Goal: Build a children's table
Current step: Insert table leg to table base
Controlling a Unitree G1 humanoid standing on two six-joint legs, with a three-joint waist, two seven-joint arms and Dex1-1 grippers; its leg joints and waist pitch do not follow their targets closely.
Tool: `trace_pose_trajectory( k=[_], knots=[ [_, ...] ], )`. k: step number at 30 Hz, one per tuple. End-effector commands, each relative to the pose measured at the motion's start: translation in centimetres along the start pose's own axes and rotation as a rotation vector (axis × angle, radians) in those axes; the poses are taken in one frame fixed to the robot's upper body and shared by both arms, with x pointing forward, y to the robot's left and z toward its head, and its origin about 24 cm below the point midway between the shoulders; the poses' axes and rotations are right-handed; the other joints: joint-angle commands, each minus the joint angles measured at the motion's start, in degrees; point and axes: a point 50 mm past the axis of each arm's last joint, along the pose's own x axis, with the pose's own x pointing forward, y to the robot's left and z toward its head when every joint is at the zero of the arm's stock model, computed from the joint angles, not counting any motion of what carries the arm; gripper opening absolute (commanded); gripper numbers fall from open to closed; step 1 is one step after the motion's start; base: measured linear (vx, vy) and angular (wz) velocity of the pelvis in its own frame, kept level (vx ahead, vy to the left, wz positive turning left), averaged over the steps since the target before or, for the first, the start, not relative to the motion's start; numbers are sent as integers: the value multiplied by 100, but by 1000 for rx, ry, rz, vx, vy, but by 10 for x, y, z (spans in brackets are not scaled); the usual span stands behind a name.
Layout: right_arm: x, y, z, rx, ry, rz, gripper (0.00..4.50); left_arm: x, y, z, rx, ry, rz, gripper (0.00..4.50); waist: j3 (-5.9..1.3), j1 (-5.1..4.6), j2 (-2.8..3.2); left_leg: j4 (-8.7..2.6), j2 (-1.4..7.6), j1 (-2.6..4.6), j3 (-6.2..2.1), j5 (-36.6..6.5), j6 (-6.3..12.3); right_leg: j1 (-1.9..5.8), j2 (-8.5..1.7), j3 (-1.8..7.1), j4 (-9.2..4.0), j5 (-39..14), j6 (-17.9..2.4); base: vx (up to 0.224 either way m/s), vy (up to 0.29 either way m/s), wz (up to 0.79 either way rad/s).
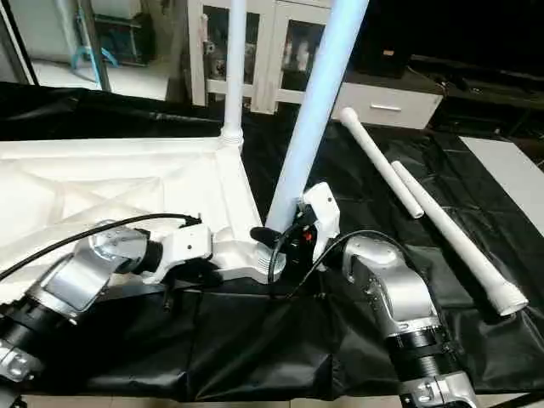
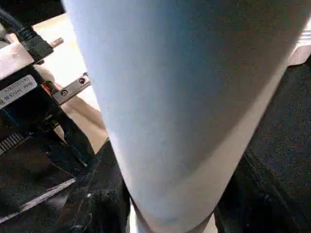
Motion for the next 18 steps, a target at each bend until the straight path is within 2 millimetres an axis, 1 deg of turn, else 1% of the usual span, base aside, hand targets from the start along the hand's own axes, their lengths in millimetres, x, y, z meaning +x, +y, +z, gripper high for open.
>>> trace_pose_trajectory(
  k=[1, 2, 3, 4, 5, 6, 7, 8, 9, 10, 11, 12, 13, 14, 15, 16, 17, 18],
  knots=[
    [-3, -10, -39, 147, 134, -120, 184, 22, -14, 11, 28, -36, -110, 0, -173, -28, 158, -455, 164, 36, -44, -2149, -344, 56, -292, 236, -397, -1666, -862, 0, 0, 0],
    [0, -17, -44, 164, 144, -228, 184, 24, -13, 12, -4, -47, -95, 0, -163, -44, 139, -459, 160, 27, -41, -2222, -361, 34, -301, 240, -412, -1837, -842, 0, 0, 0],
    [3, -24, -49, 190, 151, -350, 184, 27, -11, 14, -34, -57, -72, 0, -146, -67, 150, -469, 146, 21, -55, -2312, -431, 19, -307, 234, -425, -2135, -795, 0, 0, 0],
    [5, -28, -52, 207, 158, -431, 184, 28, -9, 15, -52, -62, -57, 0, -139, -79, 157, -477, 139, 24, -75, -2416, -463, 9, -318, 225, -456, -2403, -725, 0, 0, 0],
    [6, -34, -56, 237, 166, -533, 184, 31, -6, 17, -68, -57, -26, 0, -147, -121, 137, -472, 136, 42, -103, -2595, -498, -8, -337, 216, -491, -2788, -603, -71, -8, -9],
    [6, -36, -58, 252, 170, -574, 184, 32, -5, 17, -72, -52, -11, 0, -152, -166, 132, -481, 132, 13, -149, -2685, -512, 11, -348, 194, -506, -3016, -499, 0, 0, 0],
    [7, -39, -60, 273, 173, -627, 184, 33, -2, 19, -84, -48, 15, 0, -154, -176, 128, -488, 134, -8, -163, -2701, -501, 30, -351, 184, -518, -3075, -440, 0, 0, 0],
    [8, -40, -62, 292, 173, -671, 184, 36, 1, 21, -97, -44, 48, 0, -157, -200, 145, -491, 135, -8, -179, -2784, -503, 18, -349, 170, -528, -3089, -391, 0, 0, 0],
    [11, -41, -64, 315, 171, -709, 184, 38, 4, 25, -116, -42, 77, 0, -158, -234, 111, -481, 129, 9, -175, -2900, -476, -9, -339, 159, -556, -3097, -376, 0, 0, 0],
    [19, -43, -66, 362, 168, -805, 184, 45, 11, 33, -186, -45, 141, 0, -156, -260, 106, -478, 119, 14, -177, -2937, -466, -31, -335, 154, -560, -3127, -377, 0, 0, 0],
    [20, -43, -66, 373, 169, -829, 184, 47, 12, 35, -205, -46, 155, 0, -148, -286, 120, -470, 112, 33, -174, -3014, -476, -63, -331, 152, -578, -3197, -370, 0, 0, 0],
    [23, -44, -66, 385, 165, -874, 184, 49, 14, 37, -211, -35, 177, 0, -154, -305, 116, -447, 94, 65, -189, -3156, -460, -79, -320, 124, -618, -3292, -317, 0, 0, 0],
    [24, -45, -66, 391, 162, -901, 184, 50, 16, 38, -209, -26, 190, 0, -163, -325, 117, -454, 100, 55, -192, -3187, -449, -73, -315, 121, -602, -3228, -315, 0, 0, 0],
    [26, -46, -65, 401, 161, -957, 184, 52, 18, 40, -211, -14, 215, 0, -163, -353, 106, -473, 100, 7, -215, -3197, -440, -39, -308, 98, -597, -3139, -279, 0, 0, 0],
    [29, -47, -64, 405, 163, -999, 184, 55, 20, 42, -213, -5, 237, 0, -170, -355, 105, -467, 87, -1, -212, -3155, -420, -42, -307, 107, -598, -3072, -266, 0, 0, 0],
    [32, -47, -62, 402, 164, -1031, 184, 57, 22, 44, -219, -4, 253, 0, -159, -361, 105, -462, 80, 20, -201, -3211, -405, -83, -298, 114, -616, -3115, -264, 0, 0, 0],
    [32, -47, -62, 402, 164, -1031, 184, 57, 22, 44, -219, -4, 253, 0, -148, -373, 87, -440, 64, 63, -198, -3344, -369, -128, -286, 98, -644, -3260, -243, 0, 0, 0],
    [34, -47, -60, 395, 164, -1053, 184, 58, 22, 45, -226, -2, 265, 0, -145, -375, 79, -423, 57, 86, -198, -3439, -322, -147, -293, 79, -680, -3422, -200, 0, 0, 0]
  ],
)
